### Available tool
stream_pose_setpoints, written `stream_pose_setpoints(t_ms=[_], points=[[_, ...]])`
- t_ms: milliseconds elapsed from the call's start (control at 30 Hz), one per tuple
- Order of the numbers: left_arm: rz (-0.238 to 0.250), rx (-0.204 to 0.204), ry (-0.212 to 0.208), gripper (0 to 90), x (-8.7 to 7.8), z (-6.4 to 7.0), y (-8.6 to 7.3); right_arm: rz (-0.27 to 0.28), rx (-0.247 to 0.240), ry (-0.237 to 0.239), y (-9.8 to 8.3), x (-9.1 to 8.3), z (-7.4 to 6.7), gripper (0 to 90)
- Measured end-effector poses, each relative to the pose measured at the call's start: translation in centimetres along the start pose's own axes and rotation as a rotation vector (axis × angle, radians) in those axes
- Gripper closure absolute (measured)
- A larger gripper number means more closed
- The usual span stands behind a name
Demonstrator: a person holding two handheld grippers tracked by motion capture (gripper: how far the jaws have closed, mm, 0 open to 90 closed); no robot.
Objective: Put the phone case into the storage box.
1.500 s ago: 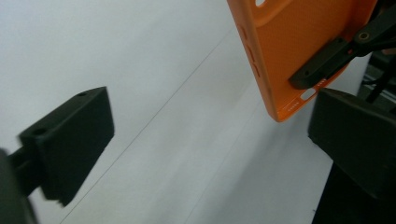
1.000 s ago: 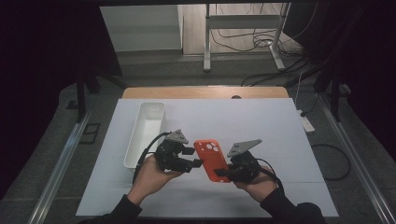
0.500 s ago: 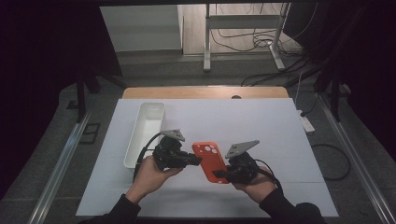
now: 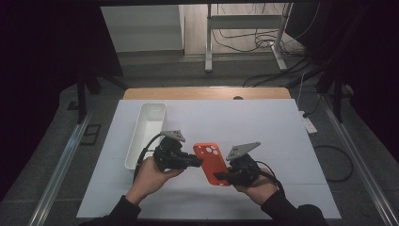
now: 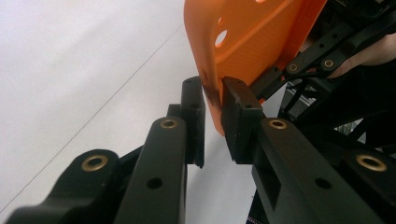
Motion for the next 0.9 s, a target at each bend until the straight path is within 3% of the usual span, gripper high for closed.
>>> stream_pose_setpoints(t_ms=[500,900], points=[[-0.012,-0.022,0.005,87.5,-0.19,-0.15,-0.15,0.006,0.003,-0.011,0.06,-0.15,0.15,84.7],[0.018,-0.077,-0.002,89.6,-0.26,-0.08,0.07,0.012,0.004,-0.015,0.04,0.03,0.31,83.1]])
Point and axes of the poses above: each handheld gripper's, and its own axes: x roughly forward along the jaws, y roughly out of its top, z roughly to its right, the point moved 8 cm from there along x, roughly forward along the jaws, and after that the axes turned 13 degrees about -z, right-handed, at the moved point
